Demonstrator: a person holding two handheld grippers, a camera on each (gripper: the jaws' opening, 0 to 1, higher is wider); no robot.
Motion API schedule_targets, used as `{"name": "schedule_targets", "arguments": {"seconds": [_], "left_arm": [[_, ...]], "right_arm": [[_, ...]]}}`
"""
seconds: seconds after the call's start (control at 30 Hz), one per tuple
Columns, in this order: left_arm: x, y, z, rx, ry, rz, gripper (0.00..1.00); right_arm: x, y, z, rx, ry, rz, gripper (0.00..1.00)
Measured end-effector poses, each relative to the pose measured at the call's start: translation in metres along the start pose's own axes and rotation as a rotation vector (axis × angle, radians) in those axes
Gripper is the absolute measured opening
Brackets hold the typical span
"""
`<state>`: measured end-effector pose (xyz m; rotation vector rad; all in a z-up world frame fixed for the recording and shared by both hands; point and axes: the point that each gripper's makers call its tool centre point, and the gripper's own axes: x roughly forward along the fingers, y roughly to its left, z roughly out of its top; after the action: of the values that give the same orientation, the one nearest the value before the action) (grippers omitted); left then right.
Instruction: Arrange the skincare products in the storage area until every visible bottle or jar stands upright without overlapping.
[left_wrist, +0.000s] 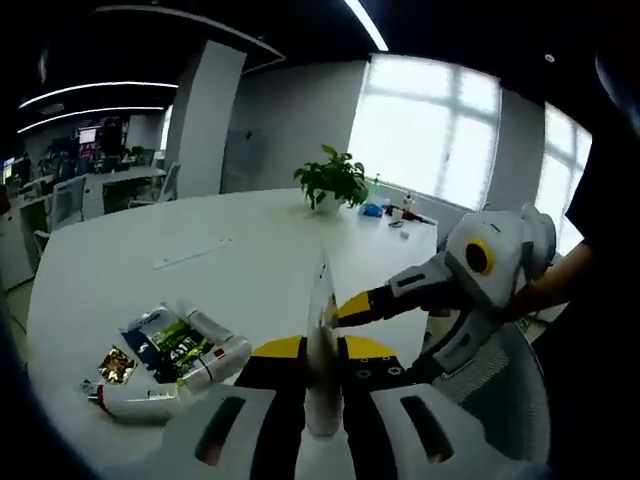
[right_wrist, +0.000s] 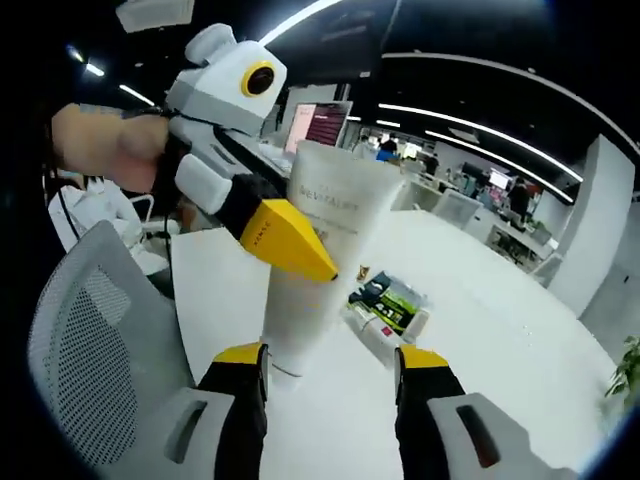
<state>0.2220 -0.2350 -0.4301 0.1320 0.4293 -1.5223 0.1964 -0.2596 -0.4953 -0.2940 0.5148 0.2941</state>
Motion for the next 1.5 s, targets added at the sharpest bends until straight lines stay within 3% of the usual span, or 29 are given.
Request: {"name": "schedule_targets", "arguments": {"seconds": [0.23,0.53,0.8,0.97,1.23,1.5], "left_arm": [[0.012,-0.002,-0.002,0.102,0.028,-0.062,0.06],[0.038,-0.005,-0.004,0.193,0.041,-0.183,0.06],[0.068,0.0,-0.003,0.183,0.014,-0.267,0.06],[0.083,0.002,-0.005,0.204,0.024,-0.298,0.06],[0.095,0.008,-0.012,0.225,0.036,-0.339,0.06],[0.097,0.014,-0.015,0.234,0.032,-0.359,0.07]], "right_arm": [[-0.014,-0.02,-0.038,0.092,0.082,-0.054,0.51],[-0.032,-0.042,-0.066,0.187,0.117,-0.111,0.62],[-0.051,-0.052,-0.087,0.234,0.147,-0.137,0.69],[-0.059,-0.057,-0.079,0.295,0.088,-0.135,0.74],[-0.067,-0.054,-0.069,0.283,0.017,-0.089,0.95],[-0.075,-0.05,-0.08,0.324,0.001,-0.057,0.94]]}}
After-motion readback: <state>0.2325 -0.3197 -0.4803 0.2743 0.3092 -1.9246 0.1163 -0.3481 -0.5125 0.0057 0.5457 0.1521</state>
